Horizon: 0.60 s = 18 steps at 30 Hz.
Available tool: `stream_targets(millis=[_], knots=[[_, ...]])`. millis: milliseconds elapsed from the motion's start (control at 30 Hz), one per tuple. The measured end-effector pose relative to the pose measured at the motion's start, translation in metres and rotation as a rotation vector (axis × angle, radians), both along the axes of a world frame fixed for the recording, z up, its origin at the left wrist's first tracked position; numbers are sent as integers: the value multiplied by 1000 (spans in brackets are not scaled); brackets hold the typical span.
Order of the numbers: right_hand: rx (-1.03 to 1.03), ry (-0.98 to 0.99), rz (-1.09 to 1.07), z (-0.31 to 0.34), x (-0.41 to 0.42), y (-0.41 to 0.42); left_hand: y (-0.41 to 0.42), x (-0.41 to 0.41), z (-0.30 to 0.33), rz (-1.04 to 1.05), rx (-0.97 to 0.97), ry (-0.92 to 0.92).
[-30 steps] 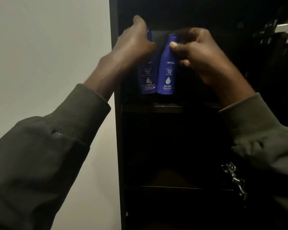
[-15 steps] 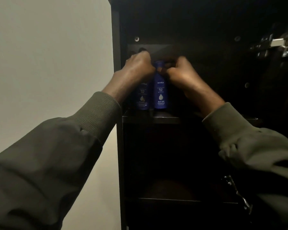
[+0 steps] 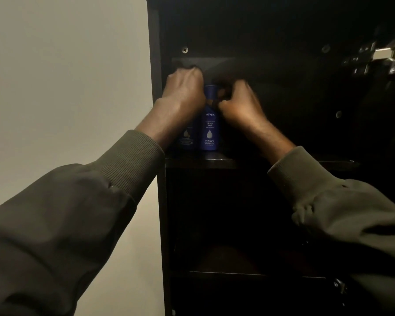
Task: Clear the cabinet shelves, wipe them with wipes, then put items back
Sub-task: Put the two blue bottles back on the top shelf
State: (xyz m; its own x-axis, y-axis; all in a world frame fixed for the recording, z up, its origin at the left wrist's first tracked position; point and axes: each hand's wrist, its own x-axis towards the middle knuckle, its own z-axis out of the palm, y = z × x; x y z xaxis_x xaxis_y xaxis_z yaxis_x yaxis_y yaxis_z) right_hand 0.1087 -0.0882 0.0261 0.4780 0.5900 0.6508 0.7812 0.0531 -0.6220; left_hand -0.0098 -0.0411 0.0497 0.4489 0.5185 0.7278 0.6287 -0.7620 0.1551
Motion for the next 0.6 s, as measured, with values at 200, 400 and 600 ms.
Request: stream_targets(millis=[200, 400, 600], knots=[[-7, -118, -4, -3, -1, -4, 4, -1, -3, 17, 85, 27], [-14, -157, 2, -6, 9, -2, 7, 0, -6, 15, 74, 47], [20, -167, 40, -9, 11, 4, 3, -3, -6, 9, 66, 56]])
